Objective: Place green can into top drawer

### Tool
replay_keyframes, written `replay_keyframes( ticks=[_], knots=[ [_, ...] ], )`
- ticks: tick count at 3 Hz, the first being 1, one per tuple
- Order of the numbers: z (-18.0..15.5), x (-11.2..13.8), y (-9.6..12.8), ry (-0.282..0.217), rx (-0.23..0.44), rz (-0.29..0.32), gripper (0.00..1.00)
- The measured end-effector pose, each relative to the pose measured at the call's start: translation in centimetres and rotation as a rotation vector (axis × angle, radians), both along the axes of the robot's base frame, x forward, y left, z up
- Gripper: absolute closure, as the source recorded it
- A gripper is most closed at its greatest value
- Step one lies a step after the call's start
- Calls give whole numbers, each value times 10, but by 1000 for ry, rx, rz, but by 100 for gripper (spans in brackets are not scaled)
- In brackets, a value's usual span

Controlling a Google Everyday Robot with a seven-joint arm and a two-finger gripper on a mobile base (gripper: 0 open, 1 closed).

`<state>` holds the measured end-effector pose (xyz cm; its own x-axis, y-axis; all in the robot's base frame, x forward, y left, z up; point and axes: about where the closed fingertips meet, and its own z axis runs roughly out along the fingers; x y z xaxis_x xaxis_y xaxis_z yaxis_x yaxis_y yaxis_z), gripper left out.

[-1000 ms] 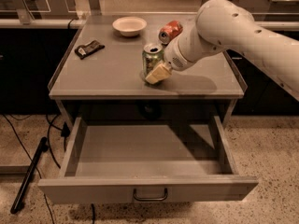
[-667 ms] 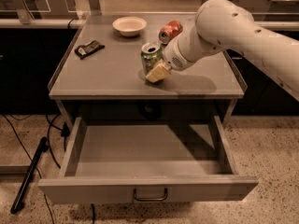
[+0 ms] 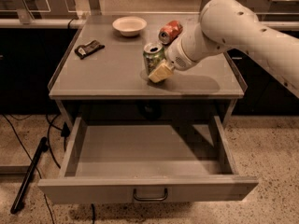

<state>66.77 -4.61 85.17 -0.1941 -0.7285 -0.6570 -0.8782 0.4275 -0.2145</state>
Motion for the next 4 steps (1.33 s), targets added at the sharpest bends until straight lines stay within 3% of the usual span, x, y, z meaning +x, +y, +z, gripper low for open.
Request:
replay_keyframes(
  ticks=[1,2,3,4],
  knots=[
    [12,-15,-13,40,28,6,100],
    [28,-47,-24,106,69,15,100],
    [35,-86,-28,207,142,10,100],
    [35,-87,-28,209,142,11,100]
  ],
)
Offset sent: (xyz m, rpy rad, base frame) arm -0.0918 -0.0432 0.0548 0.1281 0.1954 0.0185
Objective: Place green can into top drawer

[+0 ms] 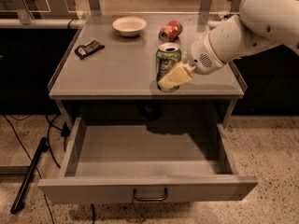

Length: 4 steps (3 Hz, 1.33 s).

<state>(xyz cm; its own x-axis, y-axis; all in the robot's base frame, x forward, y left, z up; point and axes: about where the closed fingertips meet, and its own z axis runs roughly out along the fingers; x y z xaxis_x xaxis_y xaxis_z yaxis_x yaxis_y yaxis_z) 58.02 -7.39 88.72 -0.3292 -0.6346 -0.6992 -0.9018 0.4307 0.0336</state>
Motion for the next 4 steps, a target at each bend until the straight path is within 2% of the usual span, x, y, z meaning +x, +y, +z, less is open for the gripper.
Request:
replay_keyframes(
  ticks=[1,2,3,4],
  knots=[
    [3,-15,-1,5,13,2,100],
    [14,-47,-3,5,39,5,100],
    [10,-82,-2,-13,99,11,100],
    [-11,-94,2,-71,142,-3,100]
  ],
)
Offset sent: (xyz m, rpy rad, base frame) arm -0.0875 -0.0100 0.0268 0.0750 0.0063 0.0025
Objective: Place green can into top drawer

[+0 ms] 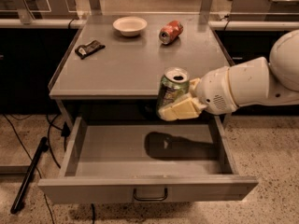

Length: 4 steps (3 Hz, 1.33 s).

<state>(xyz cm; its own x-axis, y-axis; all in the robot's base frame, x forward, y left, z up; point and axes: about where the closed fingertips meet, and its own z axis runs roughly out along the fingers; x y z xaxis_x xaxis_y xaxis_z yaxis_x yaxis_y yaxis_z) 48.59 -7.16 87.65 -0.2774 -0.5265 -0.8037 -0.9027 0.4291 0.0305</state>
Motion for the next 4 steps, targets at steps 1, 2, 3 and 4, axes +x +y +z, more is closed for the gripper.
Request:
replay_keyframes(
  ticks=[1,2,3,4],
  knots=[
    [0,0,0,0,0,0,100],
    [-16,1,0,13,1,6,100],
    [-56,3,0,7,-7,19,100],
    [-90,5,3,-28,-13,42,100]
  ],
)
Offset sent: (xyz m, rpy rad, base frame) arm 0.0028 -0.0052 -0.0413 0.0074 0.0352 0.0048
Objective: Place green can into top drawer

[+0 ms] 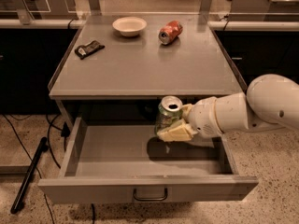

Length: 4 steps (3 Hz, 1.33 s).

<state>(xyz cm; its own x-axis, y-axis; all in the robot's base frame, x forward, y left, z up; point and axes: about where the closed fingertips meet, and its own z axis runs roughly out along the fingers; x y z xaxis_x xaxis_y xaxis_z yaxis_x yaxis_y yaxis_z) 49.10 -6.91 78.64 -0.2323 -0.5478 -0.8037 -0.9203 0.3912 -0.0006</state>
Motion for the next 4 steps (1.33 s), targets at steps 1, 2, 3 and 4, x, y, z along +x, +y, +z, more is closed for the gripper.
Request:
replay_keyframes(
  ticks=[1,2,3,4],
  knots=[
    [-54,-5,7,-14,0,37,100],
    [-95,-11,12,5,-11,67,100],
    [-132,-18,14,36,-36,91,100],
    [-133,-18,15,35,-38,93,100]
  ],
)
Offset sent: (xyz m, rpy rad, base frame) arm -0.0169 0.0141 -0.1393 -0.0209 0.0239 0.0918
